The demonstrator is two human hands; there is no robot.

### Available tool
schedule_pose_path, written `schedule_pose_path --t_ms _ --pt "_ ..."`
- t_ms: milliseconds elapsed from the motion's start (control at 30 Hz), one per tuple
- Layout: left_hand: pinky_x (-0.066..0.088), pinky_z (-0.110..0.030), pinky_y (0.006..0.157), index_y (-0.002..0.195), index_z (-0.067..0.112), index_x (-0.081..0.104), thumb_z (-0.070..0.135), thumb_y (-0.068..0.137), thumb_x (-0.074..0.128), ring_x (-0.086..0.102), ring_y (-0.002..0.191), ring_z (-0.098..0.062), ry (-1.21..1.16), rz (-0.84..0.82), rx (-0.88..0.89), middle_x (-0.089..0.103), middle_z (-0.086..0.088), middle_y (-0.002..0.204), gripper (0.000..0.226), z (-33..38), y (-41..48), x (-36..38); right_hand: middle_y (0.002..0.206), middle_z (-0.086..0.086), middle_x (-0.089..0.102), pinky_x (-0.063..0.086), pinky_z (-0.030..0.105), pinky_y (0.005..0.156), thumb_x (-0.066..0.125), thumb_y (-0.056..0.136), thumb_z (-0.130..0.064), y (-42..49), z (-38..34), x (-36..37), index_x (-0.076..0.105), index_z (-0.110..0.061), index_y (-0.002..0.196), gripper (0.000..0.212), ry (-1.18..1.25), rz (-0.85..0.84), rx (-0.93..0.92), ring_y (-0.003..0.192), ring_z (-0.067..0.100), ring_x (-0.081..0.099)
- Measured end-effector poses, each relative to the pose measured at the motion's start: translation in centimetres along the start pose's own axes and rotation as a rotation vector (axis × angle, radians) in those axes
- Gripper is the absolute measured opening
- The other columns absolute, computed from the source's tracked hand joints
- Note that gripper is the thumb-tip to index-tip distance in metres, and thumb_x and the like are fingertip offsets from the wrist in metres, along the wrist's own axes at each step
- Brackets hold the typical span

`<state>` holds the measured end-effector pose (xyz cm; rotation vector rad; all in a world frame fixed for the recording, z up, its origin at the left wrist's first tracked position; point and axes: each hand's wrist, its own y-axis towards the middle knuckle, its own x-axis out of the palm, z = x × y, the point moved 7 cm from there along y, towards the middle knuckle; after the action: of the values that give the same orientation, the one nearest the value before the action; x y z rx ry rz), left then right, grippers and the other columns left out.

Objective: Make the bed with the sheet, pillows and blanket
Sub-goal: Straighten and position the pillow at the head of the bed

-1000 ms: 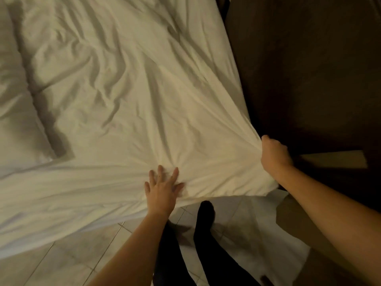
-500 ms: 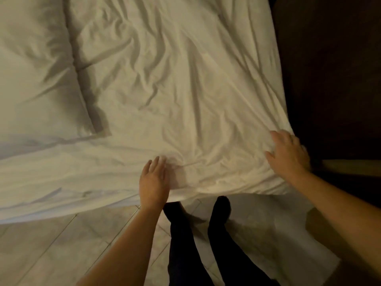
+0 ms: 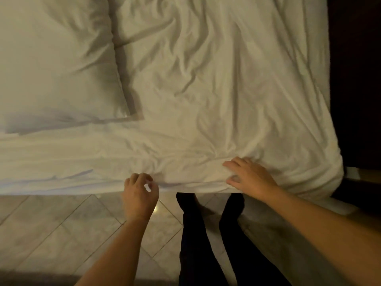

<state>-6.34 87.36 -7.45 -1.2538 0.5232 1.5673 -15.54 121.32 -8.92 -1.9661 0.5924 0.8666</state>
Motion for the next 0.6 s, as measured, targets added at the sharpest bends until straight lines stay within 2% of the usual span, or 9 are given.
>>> schedule_pose_path --t_ms 67,133,200,267,367,433,533,600 --pt "0.055 -0.043 0.087 0.112 0.017 0.072 0.009 0.077 0.076 0.059 0.11 -0.03 0.094 -0.133 0.106 0.068 -0.001 0.113 0.036 -1.0 -0.1 1.2 0.144 -0.006 0.045 0.05 0.041 0.095 0.068 0.089 -0.051 0.3 -0.4 1.0 0.042 -0.033 0.151 0.069 -0.003 -0.08 0.032 0.128 0.022 0.046" --pt "0.051 -0.046 0.106 0.135 0.017 0.065 0.014 0.079 0.081 0.055 0.128 -0.03 0.164 -0.223 0.216 0.064 -0.002 0.136 0.058 -1.7 0.3 2.1 0.153 -0.006 0.039 0.046 0.04 0.104 0.07 0.09 -0.049 0.6 -0.5 1.7 0.036 -0.033 0.155 0.076 -0.013 -0.113 0.069 0.136 0.022 0.04" --pt "0.047 -0.046 0.112 0.141 0.019 0.061 0.018 0.081 0.084 0.053 0.133 -0.03 0.158 -0.243 0.246 0.061 -0.002 0.142 0.063 -2.0 1.1 2.3 0.154 -0.005 0.04 0.045 0.038 0.104 0.07 0.092 -0.041 0.8 -0.6 2.1 0.037 -0.033 0.155 0.073 -0.032 -0.101 0.083 0.135 0.022 0.042" --pt "0.051 -0.047 0.105 0.136 0.018 0.062 0.018 0.082 0.084 0.055 0.127 -0.032 0.148 -0.236 0.236 0.062 -0.002 0.137 0.058 -2.0 1.9 2.2 0.148 -0.005 0.047 0.048 0.038 0.095 0.071 0.093 -0.032 1.0 -0.9 2.2 0.045 -0.033 0.151 0.064 -0.041 -0.055 0.09 0.127 0.024 0.048" --pt "0.057 -0.05 0.082 0.122 0.018 0.062 0.014 0.079 0.084 0.055 0.109 -0.034 0.145 -0.185 0.144 0.061 -0.004 0.122 0.048 -2.6 2.6 1.8 0.141 -0.005 0.056 0.05 0.039 0.085 0.071 0.093 -0.022 1.3 -1.4 1.9 0.06 -0.031 0.14 0.05 -0.001 0.013 0.107 0.117 0.027 0.055" --pt "0.056 -0.049 0.073 0.113 0.018 0.064 0.015 0.082 0.082 0.055 0.098 -0.034 0.143 -0.166 0.068 0.064 -0.005 0.109 0.036 -3.5 2.8 1.6 0.137 -0.006 0.059 0.051 0.039 0.082 0.069 0.093 -0.02 1.4 -1.5 1.6 0.066 -0.03 0.133 0.041 0.015 0.044 0.142 0.115 0.027 0.056" --pt "0.054 -0.045 0.071 0.098 0.018 0.068 0.022 0.089 0.076 0.057 0.094 -0.031 0.137 -0.183 0.009 0.069 -0.002 0.094 0.012 -4.9 2.5 1.8 0.127 -0.004 0.063 0.05 0.038 0.081 0.066 0.095 -0.025 1.4 -1.4 1.2 0.069 -0.028 0.125 0.03 0.002 0.072 0.218 0.112 0.027 0.058" --pt "0.053 -0.044 0.073 0.098 0.018 0.07 0.024 0.095 0.071 0.058 0.095 -0.029 0.079 -0.194 0.012 0.069 0.0 0.091 0.006 -5.4 2.2 1.7 0.12 -0.001 0.066 0.048 0.037 0.08 0.061 0.098 -0.03 1.2 -1.1 1.2 0.068 -0.026 0.123 0.026 -0.01 0.057 0.26 0.11 0.027 0.06"
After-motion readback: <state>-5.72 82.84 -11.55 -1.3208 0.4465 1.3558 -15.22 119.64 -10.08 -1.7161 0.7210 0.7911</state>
